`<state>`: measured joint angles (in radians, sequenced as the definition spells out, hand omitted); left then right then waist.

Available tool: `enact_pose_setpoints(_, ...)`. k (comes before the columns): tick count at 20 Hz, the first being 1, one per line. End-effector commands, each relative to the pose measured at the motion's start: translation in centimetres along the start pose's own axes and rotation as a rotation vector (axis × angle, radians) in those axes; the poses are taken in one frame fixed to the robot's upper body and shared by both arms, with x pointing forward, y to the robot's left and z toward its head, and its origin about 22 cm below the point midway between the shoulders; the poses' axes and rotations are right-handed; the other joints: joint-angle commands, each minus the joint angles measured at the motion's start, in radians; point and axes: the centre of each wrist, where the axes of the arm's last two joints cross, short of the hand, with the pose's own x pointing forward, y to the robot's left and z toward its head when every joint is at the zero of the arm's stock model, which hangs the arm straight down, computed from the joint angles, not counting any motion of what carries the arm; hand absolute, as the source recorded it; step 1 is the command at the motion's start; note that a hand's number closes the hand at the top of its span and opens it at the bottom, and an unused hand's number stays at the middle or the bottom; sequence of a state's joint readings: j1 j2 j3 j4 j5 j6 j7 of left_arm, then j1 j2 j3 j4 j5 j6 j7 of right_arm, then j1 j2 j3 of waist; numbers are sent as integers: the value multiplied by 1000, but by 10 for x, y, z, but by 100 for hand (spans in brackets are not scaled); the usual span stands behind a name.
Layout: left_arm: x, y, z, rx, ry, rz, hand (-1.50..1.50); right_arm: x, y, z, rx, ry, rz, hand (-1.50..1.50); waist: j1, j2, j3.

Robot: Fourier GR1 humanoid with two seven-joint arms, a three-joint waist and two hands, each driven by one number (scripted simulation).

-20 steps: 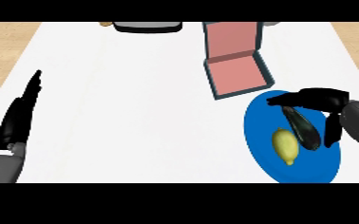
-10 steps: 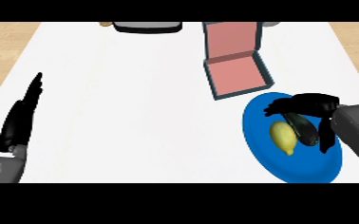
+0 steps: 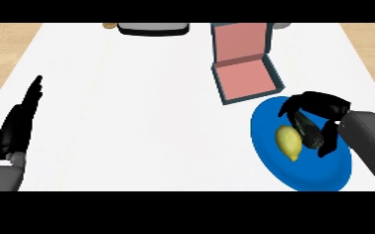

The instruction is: Pick the eggplant from the plate and place it in the cardboard box

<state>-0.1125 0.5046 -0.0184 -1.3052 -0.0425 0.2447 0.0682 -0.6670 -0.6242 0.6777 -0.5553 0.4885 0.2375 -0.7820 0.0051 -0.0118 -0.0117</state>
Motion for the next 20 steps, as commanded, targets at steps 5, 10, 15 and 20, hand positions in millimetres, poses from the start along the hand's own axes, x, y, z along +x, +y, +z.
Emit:
enact_pose_setpoints(5, -21, 15, 10, 50, 70, -28, 0, -47, 17, 81, -473, 751, -202, 150, -101, -24, 6)
enact_pose_setpoints(10, -23, 17, 16, 45, 70, -14, 0, -36, 7, 62, -728, 947, -79, 150, -69, -23, 4)
enact_pose_setpoints(15, -27, 19, 16, 63, 60, -22, 0, -11, -29, 52, -949, 923, 25, 150, -82, -23, 3)
enact_pose_setpoints(20, -29, 6, 17, 56, 76, -25, 0, 39, -75, 41, -1085, 741, 154, 150, -93, -21, 4)
